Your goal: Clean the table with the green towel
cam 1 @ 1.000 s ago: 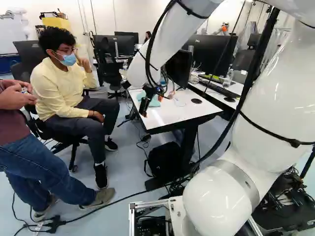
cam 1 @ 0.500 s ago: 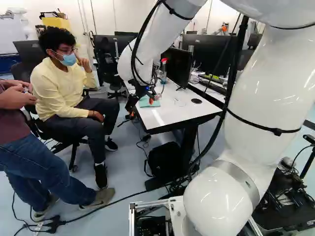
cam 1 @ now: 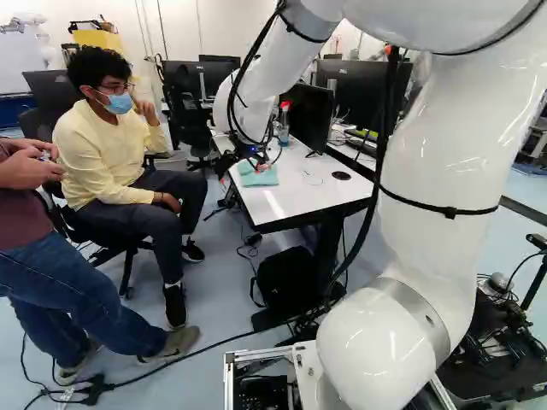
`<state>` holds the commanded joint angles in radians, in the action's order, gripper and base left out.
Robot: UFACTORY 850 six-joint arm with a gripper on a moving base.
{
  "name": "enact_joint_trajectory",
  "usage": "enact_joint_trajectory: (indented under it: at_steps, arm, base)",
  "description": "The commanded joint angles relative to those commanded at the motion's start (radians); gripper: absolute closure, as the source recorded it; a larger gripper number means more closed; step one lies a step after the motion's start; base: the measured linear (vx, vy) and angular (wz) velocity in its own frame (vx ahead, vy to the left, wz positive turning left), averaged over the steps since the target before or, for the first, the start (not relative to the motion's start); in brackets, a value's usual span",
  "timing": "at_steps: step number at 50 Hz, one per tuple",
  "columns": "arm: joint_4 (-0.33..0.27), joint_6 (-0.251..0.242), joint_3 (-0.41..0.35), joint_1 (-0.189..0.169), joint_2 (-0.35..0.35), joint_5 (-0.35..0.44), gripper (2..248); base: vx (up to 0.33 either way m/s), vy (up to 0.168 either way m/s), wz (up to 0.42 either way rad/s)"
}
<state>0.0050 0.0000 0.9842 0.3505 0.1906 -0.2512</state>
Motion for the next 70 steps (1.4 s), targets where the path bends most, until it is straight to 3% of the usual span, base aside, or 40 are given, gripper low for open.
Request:
enact_joint_trajectory:
  at_steps: [40,53,70]
  arm:
    - [0.008,0.000,0.031,-0.126,0.116,0.371,3]
    - [0.000,0.000,0.089,-0.139,0.189,0.403,3]
    - [0.000,0.000,0.098,-0.139,0.200,0.404,3]
  base:
    - [0.000,0.000,0.000]
    - [0.000,0.000,0.000]
    - [0.000,0.000,0.000]
